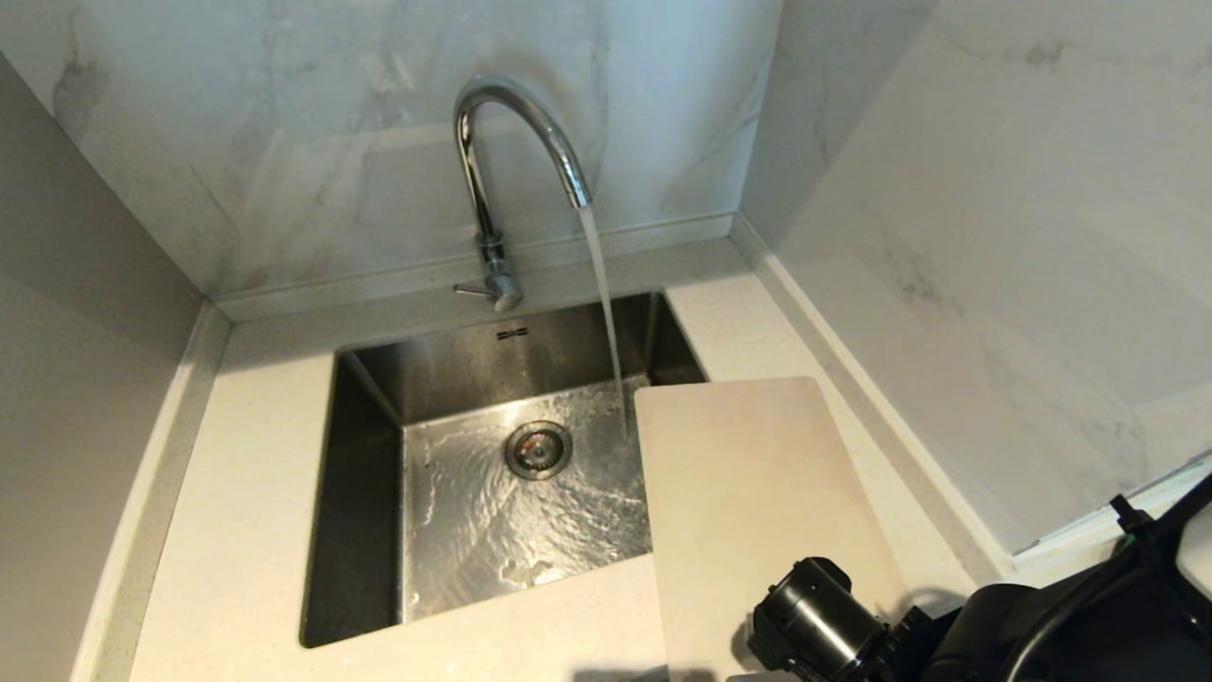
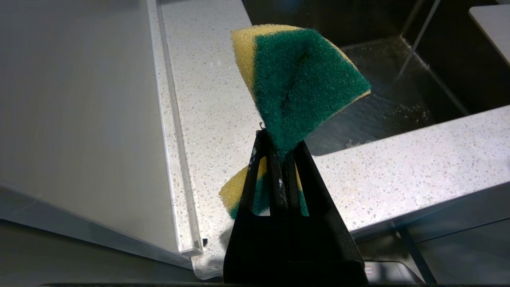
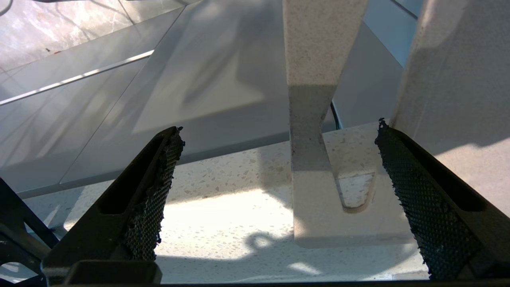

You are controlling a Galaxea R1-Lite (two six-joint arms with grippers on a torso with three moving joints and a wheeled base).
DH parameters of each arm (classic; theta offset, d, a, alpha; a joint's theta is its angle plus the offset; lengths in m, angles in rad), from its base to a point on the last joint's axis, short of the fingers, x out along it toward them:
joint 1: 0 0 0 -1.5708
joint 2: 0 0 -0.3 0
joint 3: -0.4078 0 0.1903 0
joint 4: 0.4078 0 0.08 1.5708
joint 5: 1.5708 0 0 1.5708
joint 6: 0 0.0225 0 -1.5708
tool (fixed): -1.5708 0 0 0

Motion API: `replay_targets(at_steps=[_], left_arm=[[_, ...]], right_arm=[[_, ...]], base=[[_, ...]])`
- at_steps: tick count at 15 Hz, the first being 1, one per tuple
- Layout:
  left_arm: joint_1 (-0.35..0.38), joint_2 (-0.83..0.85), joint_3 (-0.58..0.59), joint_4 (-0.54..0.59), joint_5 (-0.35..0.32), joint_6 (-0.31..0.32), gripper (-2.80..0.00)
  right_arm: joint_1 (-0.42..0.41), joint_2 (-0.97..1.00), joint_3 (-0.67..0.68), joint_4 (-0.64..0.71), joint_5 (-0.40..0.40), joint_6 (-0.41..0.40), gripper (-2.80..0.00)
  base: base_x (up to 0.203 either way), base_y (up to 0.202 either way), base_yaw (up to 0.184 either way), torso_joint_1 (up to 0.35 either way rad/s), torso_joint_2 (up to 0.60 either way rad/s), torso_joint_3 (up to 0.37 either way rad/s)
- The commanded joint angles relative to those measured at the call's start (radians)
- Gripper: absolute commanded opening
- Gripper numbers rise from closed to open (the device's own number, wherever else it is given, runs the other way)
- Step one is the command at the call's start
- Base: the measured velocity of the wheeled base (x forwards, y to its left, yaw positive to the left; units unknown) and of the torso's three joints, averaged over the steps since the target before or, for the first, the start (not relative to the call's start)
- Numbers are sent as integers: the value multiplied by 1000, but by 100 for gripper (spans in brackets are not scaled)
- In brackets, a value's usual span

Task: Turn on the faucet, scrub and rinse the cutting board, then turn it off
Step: Pick up the cutting board

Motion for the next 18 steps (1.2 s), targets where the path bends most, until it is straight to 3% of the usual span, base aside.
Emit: replay_targets(at_steps=[1,9,13,18], left_arm=[[0,0,0,-1,1,0,-280],[0,1,0,0,1,0,-280],[0,1,0,-1,1,0,-280],[0,1,0,-1,1,0,-280]], right_arm=[[1,10,1,1,-2,-5,0],[7,35,5,-4,7,0,0],[6,74,37,-97,11,1,0],[7,92,43,-104,11,0,0]], base=[[0,0,0,0,0,0],[0,0,0,0,0,0],[0,0,0,0,0,0],[0,0,0,0,0,0]])
